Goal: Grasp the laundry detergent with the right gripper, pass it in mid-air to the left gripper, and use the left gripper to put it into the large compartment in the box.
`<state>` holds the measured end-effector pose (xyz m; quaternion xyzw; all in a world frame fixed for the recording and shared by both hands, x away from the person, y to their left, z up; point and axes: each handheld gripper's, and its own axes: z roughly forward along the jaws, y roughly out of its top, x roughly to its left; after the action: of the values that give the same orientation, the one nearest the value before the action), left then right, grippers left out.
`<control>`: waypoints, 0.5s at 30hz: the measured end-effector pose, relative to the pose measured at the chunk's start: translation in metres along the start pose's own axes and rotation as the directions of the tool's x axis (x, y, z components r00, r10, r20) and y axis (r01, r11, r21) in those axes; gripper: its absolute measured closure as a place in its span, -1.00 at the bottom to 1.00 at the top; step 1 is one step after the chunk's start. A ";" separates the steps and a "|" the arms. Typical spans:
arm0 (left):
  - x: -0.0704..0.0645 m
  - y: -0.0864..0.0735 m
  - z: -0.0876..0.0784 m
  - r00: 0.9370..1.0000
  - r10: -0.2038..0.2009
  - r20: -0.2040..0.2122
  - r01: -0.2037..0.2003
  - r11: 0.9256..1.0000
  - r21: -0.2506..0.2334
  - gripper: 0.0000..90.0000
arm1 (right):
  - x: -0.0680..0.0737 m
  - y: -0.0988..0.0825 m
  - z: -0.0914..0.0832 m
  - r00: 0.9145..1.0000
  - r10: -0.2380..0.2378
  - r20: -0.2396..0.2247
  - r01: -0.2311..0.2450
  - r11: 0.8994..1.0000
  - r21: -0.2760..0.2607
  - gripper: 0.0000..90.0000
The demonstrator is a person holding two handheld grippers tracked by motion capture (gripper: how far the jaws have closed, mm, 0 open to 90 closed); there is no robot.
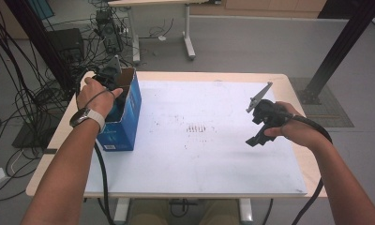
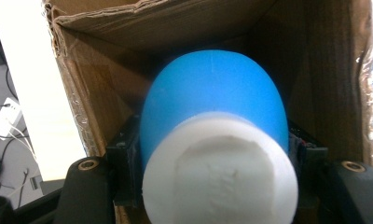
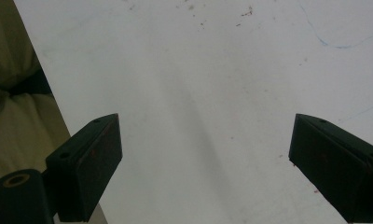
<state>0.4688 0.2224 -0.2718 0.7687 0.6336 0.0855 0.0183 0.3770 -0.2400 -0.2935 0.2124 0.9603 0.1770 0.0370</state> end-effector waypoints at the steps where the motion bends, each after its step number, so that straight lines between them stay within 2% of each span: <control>1: 0.000 0.000 0.000 1.000 0.000 0.001 0.000 1.000 0.000 -0.18 | 0.000 0.000 0.000 1.000 0.000 0.001 0.000 1.000 0.002 -0.79; 15: 0.002 0.001 0.000 1.000 0.004 0.005 -0.004 1.000 0.002 -0.18 | 0.000 0.000 0.001 1.000 0.001 -0.002 -0.001 1.000 0.003 -0.79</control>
<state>0.4697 0.2238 -0.2716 0.7701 0.6322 0.0833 0.0189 0.3768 -0.2399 -0.2944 0.2129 0.9605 0.1757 0.0356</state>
